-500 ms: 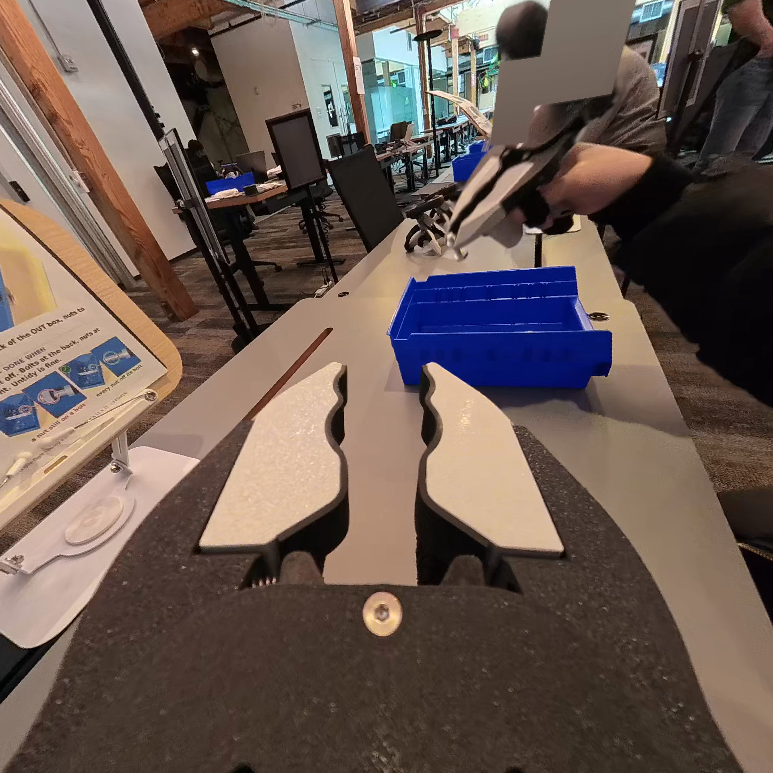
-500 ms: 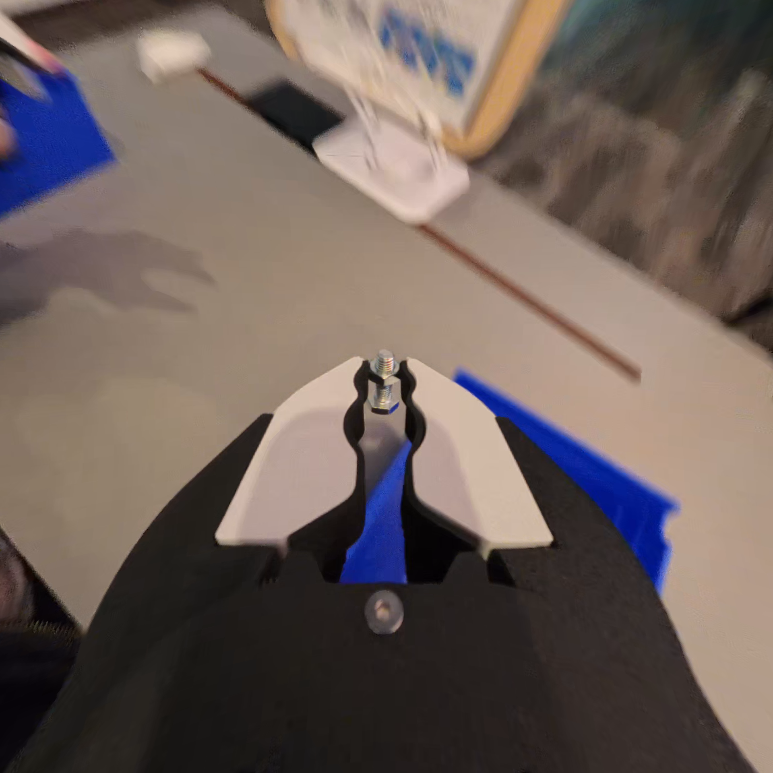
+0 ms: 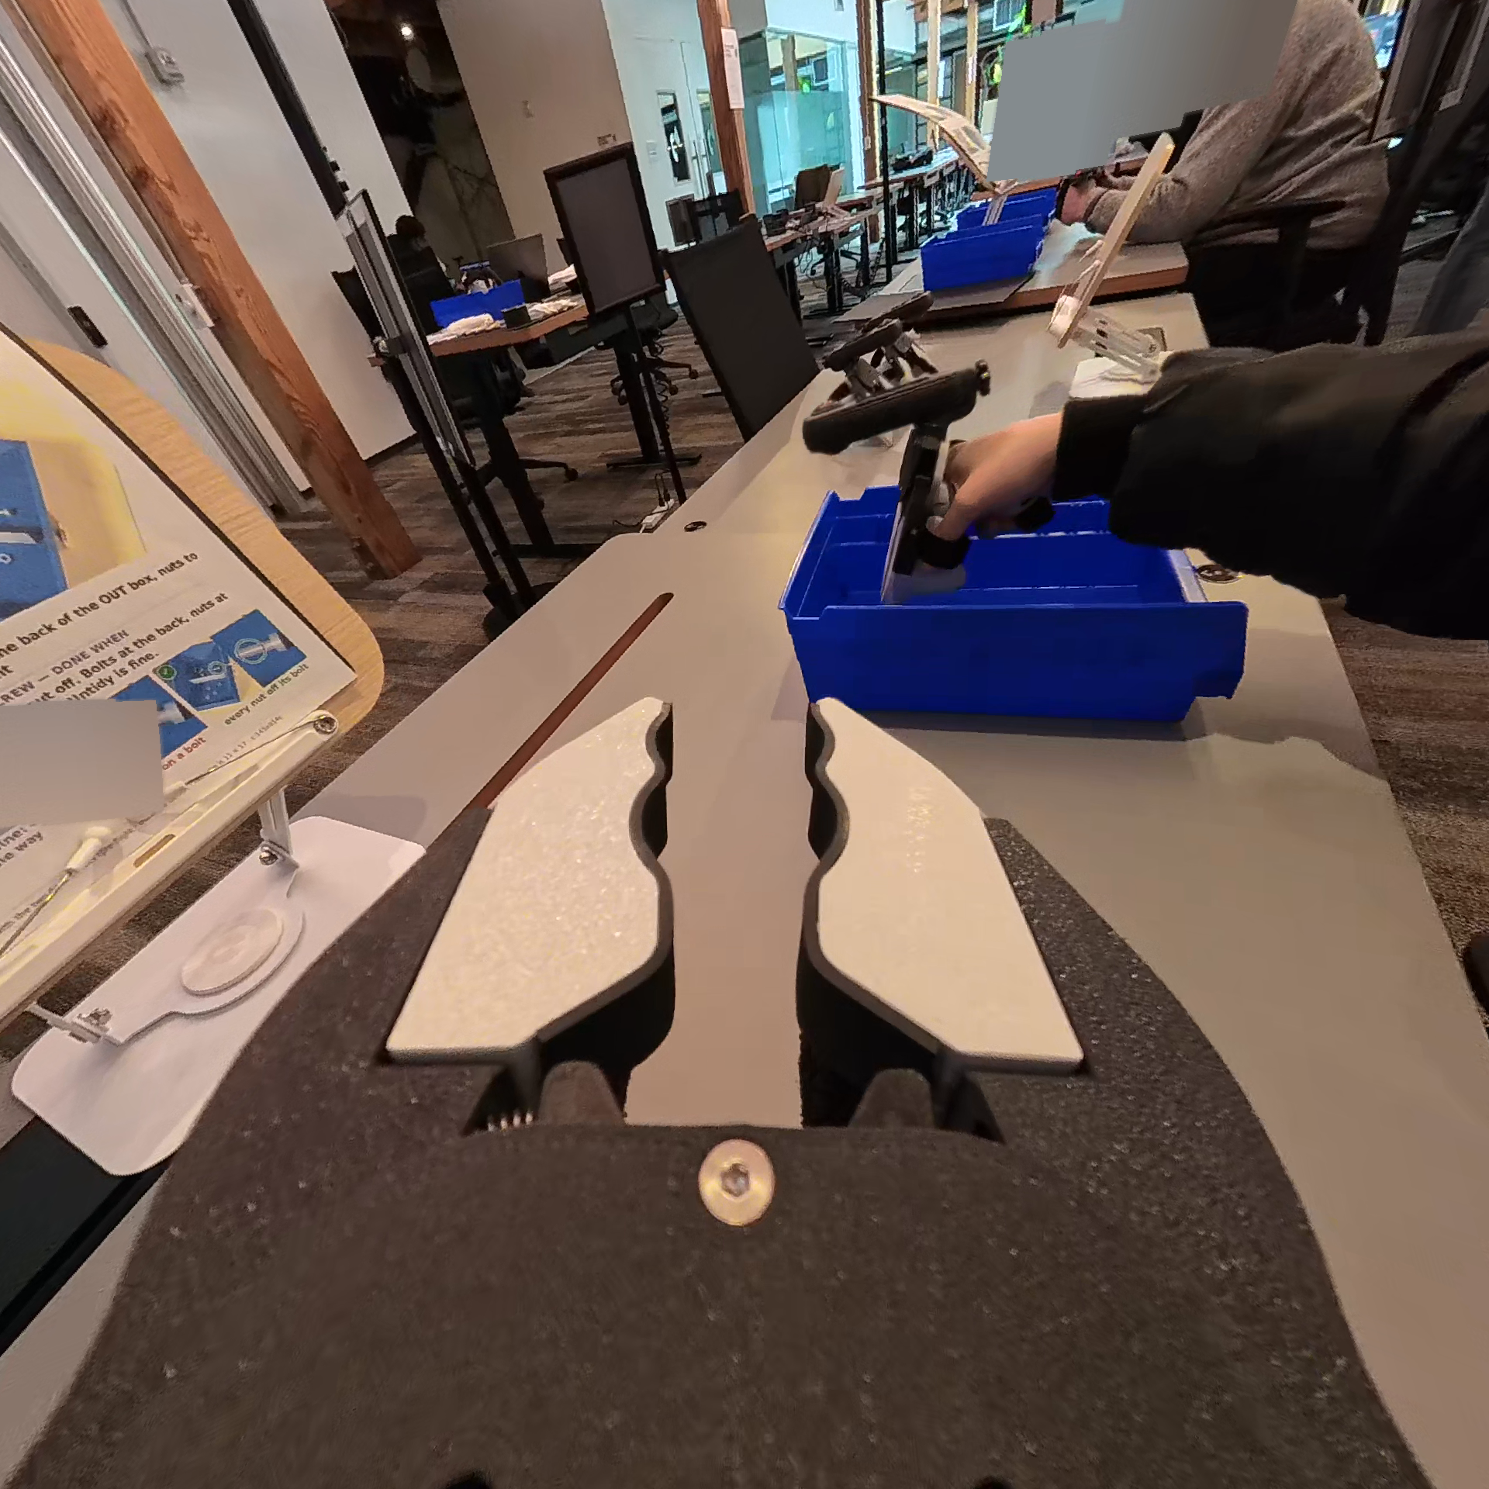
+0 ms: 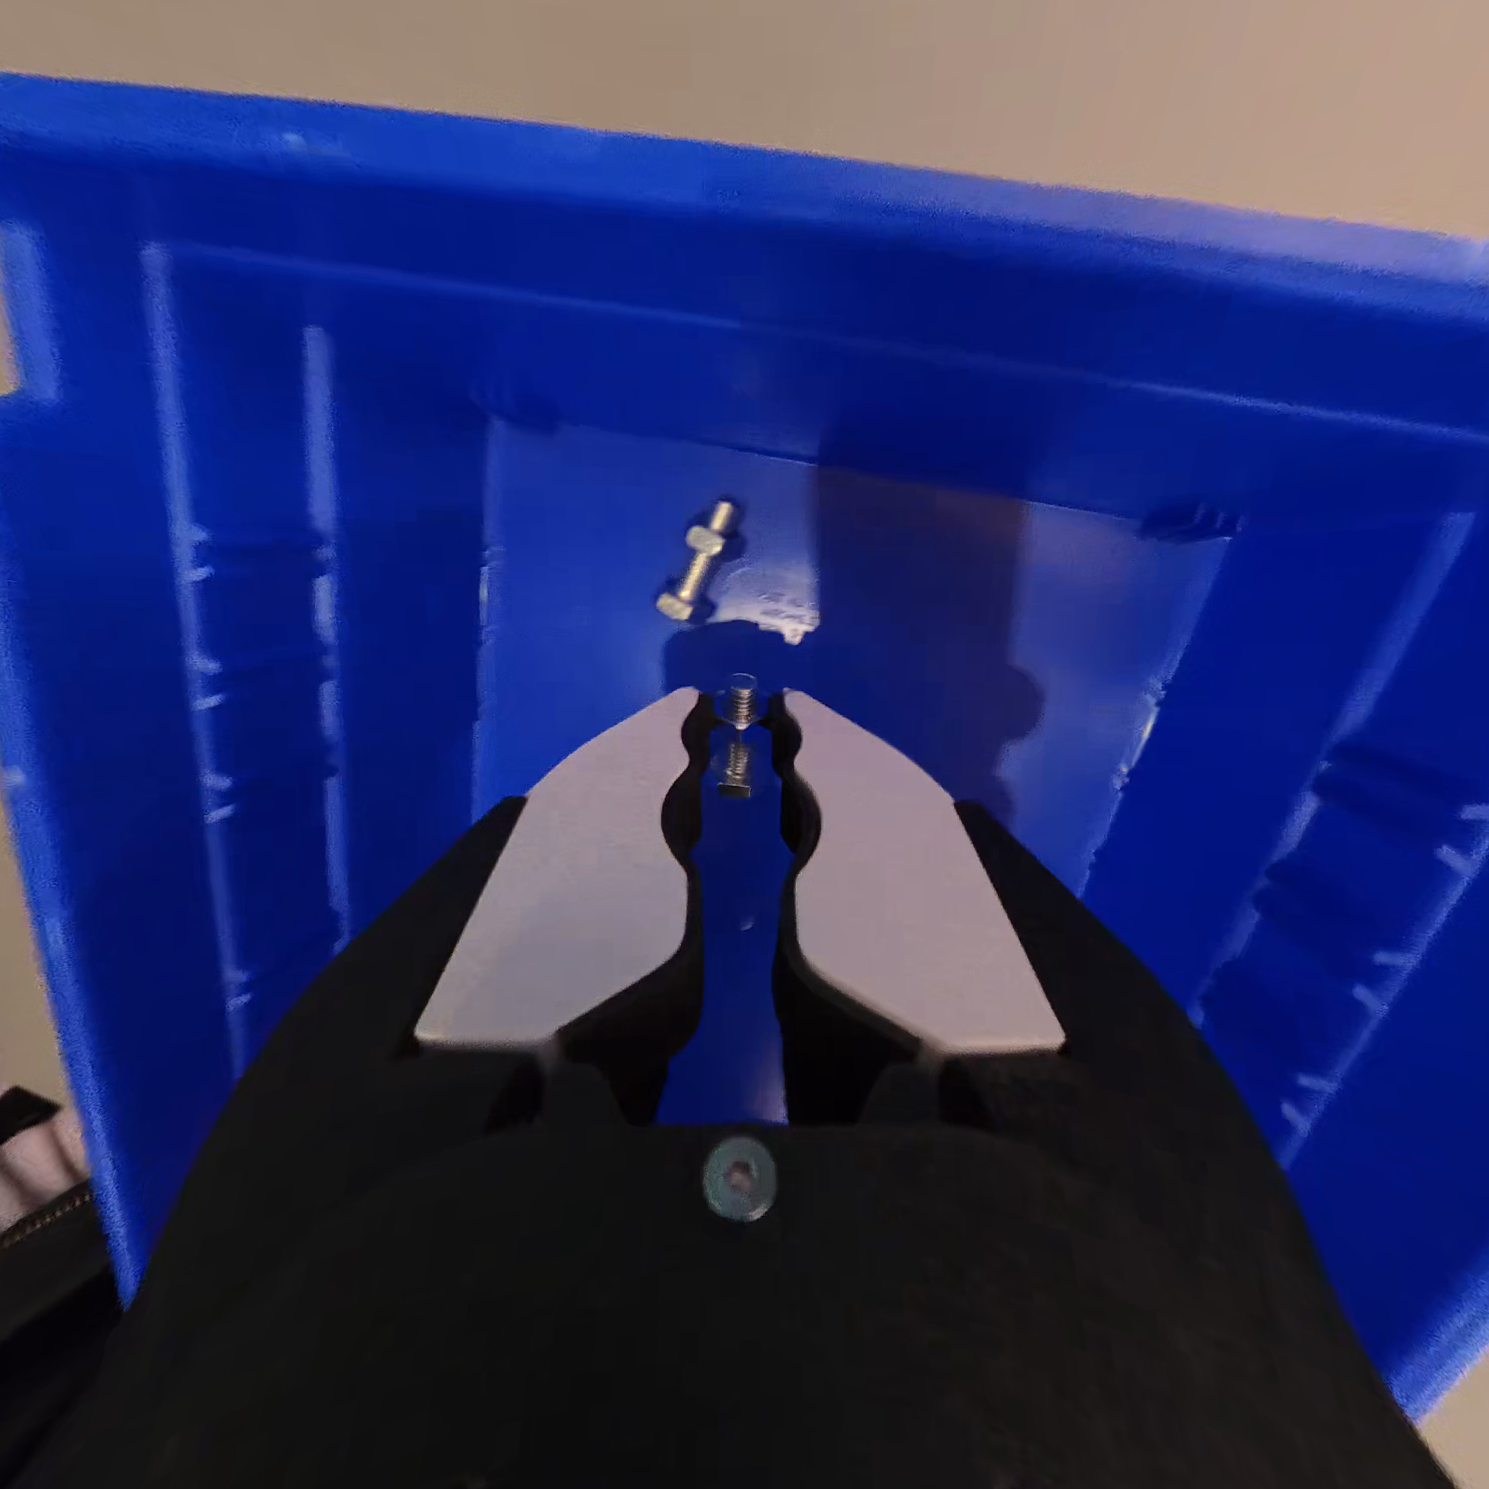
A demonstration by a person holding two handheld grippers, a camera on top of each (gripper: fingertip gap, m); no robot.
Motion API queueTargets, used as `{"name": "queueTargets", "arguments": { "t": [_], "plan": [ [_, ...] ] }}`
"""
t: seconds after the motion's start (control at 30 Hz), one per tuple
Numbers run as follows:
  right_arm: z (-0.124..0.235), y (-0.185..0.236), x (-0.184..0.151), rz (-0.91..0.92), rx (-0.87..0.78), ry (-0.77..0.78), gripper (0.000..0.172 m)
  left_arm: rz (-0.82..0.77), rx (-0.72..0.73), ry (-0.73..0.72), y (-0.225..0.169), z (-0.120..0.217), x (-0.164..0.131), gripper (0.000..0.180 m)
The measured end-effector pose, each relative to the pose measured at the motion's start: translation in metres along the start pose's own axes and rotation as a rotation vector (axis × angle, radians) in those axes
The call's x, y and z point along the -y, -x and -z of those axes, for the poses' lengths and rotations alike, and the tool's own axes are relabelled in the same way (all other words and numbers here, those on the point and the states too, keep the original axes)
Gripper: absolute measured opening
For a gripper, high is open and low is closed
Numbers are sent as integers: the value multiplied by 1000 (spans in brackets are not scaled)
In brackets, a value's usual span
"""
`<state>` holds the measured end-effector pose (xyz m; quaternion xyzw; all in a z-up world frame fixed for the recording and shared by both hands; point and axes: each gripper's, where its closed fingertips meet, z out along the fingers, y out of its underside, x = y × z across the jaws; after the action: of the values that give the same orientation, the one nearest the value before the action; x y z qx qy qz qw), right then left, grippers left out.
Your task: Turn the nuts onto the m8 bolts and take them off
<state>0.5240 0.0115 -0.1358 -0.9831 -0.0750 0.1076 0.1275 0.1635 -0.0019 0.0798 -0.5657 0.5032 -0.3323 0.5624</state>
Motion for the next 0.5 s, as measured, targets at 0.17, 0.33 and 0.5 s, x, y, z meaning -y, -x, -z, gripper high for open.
{"name": "queueTargets", "arguments": {
  "t": [0.17,0.33,0.5],
  "plan": [
    [-16,-9,-1,-4,-1,55,15,-9,-6,20,-2,-4,-4,31],
    [-24,-9,6,33,3,34,14,0,-9,21,-1,-5,-6,31],
    [-24,-10,9,36,19,9,15,6,-1,8,1,-1,-3,32]
  ]
}}
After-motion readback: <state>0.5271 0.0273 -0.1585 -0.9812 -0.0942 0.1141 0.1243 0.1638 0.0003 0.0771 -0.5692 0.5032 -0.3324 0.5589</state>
